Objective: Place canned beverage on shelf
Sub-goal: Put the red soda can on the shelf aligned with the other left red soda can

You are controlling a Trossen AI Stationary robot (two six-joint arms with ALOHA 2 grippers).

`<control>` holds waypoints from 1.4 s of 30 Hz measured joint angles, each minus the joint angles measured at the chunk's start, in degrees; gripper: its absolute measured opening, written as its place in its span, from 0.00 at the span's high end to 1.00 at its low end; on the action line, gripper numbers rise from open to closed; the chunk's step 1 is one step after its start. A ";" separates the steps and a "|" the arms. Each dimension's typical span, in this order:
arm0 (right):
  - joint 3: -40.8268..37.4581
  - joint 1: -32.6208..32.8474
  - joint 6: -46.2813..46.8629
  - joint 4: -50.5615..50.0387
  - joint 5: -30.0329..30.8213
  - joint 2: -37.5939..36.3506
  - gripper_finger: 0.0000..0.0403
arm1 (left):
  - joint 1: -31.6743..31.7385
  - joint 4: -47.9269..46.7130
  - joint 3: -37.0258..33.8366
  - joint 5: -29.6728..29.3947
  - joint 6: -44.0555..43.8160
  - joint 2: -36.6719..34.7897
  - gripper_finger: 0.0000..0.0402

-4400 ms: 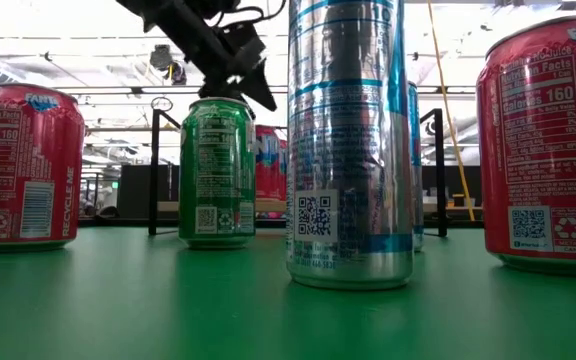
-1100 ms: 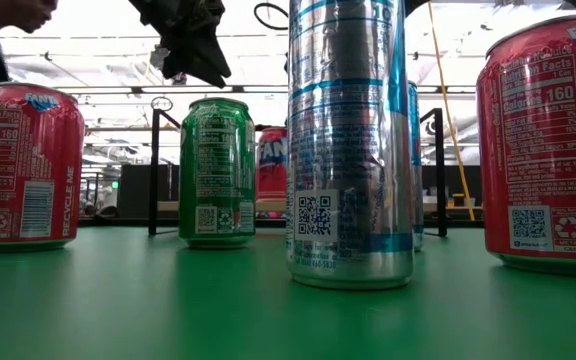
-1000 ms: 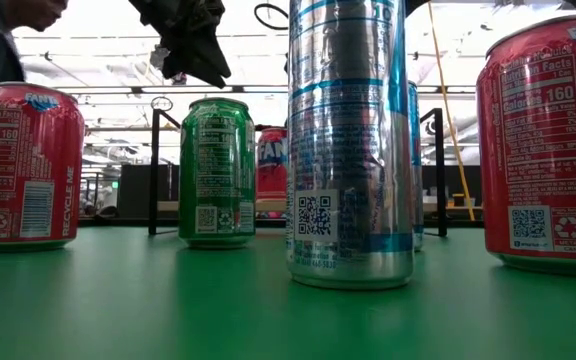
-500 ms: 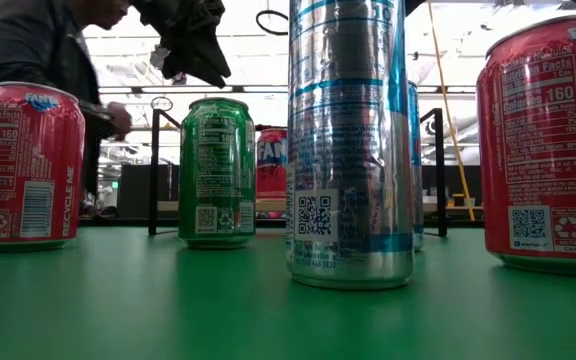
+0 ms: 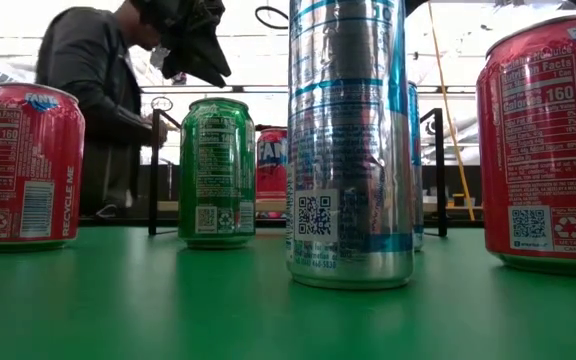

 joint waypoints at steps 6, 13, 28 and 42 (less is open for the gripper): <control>0.00 0.00 -0.30 1.31 -0.09 0.00 0.73 | 0.01 0.00 0.00 -0.31 -0.28 0.00 0.63; 0.00 0.00 -1.46 4.06 -0.13 0.00 0.73 | 0.01 0.00 0.00 -0.39 -0.34 0.02 0.63; 0.02 -0.20 -5.79 -2.14 0.09 -0.30 0.73 | 0.01 0.03 0.00 -0.46 -1.85 0.02 0.63; 0.04 -0.19 -6.94 1.41 0.31 1.62 0.73 | 0.01 0.03 0.00 -0.46 -1.31 0.02 0.63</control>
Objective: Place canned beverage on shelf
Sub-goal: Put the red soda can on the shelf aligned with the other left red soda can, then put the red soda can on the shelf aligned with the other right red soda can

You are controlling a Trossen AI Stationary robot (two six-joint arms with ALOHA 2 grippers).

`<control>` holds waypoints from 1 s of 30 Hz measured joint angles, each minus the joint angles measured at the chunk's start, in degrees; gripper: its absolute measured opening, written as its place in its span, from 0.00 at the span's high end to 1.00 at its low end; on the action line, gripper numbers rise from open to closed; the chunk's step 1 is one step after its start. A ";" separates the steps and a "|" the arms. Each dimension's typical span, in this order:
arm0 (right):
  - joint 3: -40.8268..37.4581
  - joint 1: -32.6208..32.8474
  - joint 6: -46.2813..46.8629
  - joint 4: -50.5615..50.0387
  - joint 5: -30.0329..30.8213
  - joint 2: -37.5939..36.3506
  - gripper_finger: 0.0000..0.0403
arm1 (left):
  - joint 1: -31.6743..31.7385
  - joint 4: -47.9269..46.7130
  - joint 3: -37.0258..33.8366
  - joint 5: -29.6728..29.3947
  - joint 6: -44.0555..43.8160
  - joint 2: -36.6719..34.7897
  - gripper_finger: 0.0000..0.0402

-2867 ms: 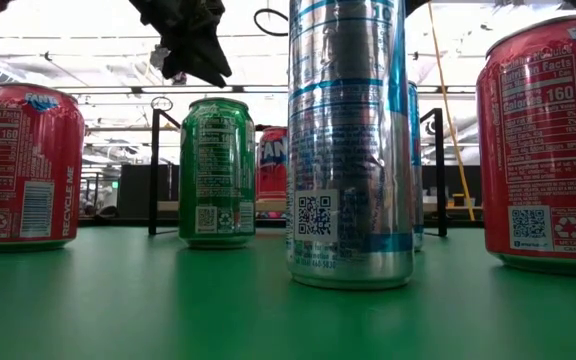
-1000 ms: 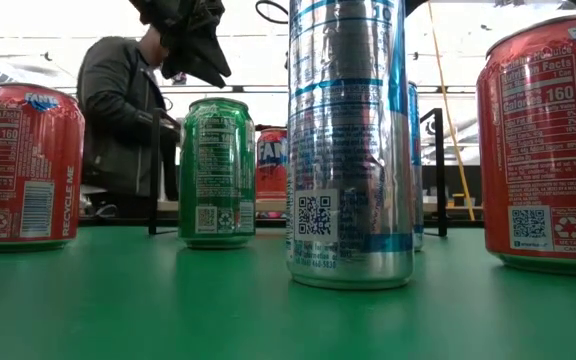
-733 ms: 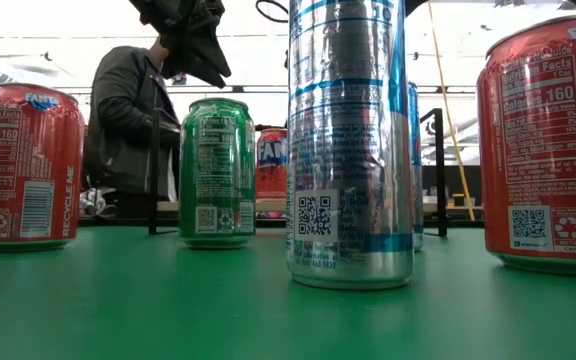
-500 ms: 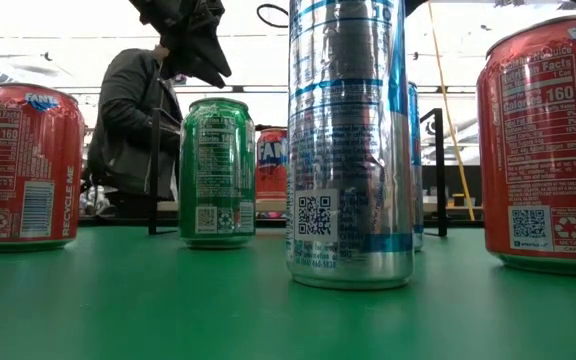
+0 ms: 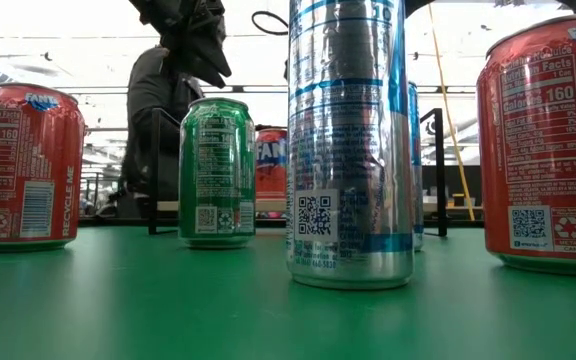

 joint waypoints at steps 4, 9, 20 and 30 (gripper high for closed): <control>0.00 0.00 -0.14 1.23 0.00 0.00 0.73 | 0.00 -0.01 0.00 0.00 0.99 0.00 0.63; 0.00 0.01 0.36 1.09 0.00 0.00 0.73 | 0.00 0.00 0.00 0.00 1.08 0.00 0.63; -0.02 1.92 5.27 -14.54 -3.42 -12.72 0.73 | 0.00 -0.01 0.00 0.00 1.08 0.00 0.63; 0.02 10.52 17.12 -29.67 -6.48 -28.01 0.73 | -0.37 -0.01 0.00 0.29 1.13 0.02 0.63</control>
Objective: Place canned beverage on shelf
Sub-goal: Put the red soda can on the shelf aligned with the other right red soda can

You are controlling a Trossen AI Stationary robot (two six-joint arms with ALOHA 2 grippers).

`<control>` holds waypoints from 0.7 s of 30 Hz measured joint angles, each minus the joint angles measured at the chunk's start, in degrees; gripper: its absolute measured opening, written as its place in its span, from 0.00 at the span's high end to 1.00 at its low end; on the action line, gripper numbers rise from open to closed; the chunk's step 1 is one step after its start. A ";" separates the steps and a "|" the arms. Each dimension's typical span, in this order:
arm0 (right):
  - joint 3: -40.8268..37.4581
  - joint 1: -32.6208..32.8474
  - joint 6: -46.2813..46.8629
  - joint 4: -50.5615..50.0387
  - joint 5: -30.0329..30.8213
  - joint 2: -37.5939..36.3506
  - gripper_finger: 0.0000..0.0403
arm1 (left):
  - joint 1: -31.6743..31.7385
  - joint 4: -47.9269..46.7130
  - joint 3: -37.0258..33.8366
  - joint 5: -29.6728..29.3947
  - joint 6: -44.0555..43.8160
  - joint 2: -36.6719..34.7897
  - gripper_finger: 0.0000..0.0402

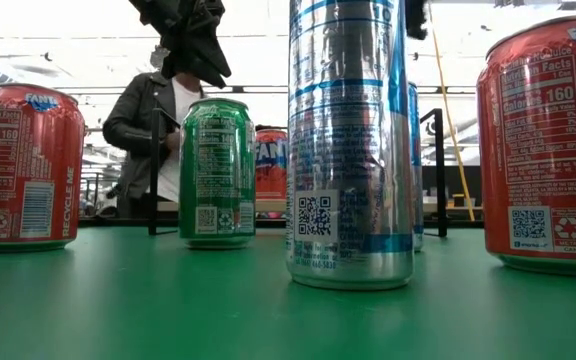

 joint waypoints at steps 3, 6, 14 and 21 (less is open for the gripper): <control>0.00 3.83 2.34 -4.79 0.10 -2.37 0.73 | -0.58 0.00 0.00 0.20 0.51 0.00 0.63; 0.00 6.85 3.73 -8.91 0.71 -3.79 0.73 | -1.16 0.00 0.00 0.34 0.78 0.05 0.63; 0.00 11.26 3.08 -11.94 2.03 -4.95 0.73 | -2.62 0.00 0.00 0.30 -0.16 0.07 0.63; 0.00 15.52 1.11 -10.77 3.42 -4.53 0.72 | -4.19 0.00 0.00 0.28 -1.60 0.07 0.63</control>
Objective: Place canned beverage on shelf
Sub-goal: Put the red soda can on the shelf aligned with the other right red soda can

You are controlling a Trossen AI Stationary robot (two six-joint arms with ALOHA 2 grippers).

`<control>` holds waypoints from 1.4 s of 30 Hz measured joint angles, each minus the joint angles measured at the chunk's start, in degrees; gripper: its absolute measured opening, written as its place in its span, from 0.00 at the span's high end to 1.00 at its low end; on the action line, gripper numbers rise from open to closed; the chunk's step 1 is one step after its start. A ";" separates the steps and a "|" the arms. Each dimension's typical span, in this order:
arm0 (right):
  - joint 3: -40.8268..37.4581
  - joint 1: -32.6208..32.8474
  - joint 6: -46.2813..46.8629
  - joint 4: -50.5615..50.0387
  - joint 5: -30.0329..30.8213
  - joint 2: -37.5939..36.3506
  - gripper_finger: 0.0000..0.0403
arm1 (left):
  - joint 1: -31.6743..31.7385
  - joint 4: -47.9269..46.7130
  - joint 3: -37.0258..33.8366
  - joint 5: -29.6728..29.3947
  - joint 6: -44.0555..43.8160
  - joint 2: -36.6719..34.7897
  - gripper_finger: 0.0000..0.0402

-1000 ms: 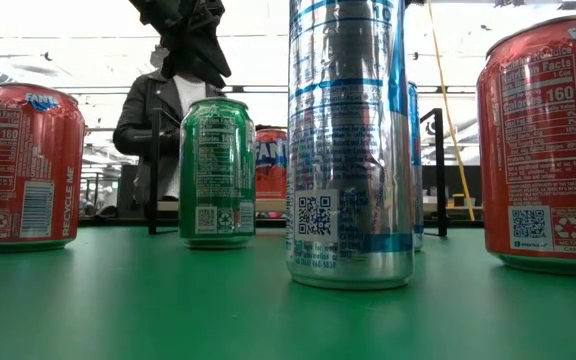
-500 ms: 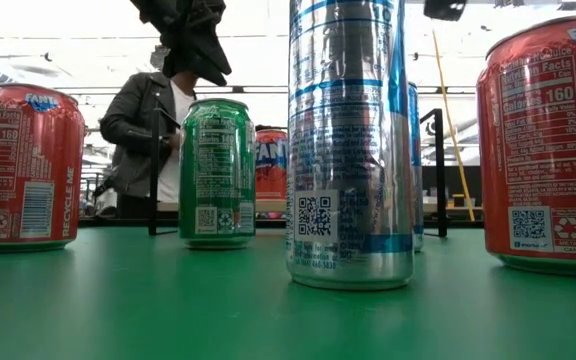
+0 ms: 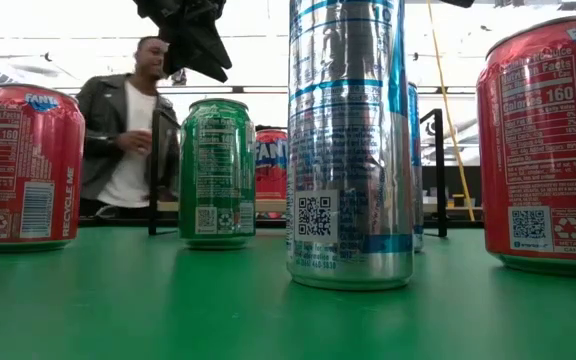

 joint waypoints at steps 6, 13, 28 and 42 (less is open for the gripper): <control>0.00 4.13 -1.10 0.55 0.03 1.05 0.60 | -1.23 -0.01 0.00 -0.52 -3.45 0.00 0.63; -0.02 9.99 -0.76 2.39 0.11 2.81 0.35 | -2.55 -0.02 0.00 -2.81 -7.56 0.00 0.63; -0.04 19.26 4.28 9.91 3.06 11.21 0.19 | -6.66 1.95 0.00 -6.34 -15.03 0.34 0.63; -0.04 23.41 9.74 13.83 3.13 22.39 0.17 | -10.09 1.67 0.00 -6.49 -15.05 0.52 0.63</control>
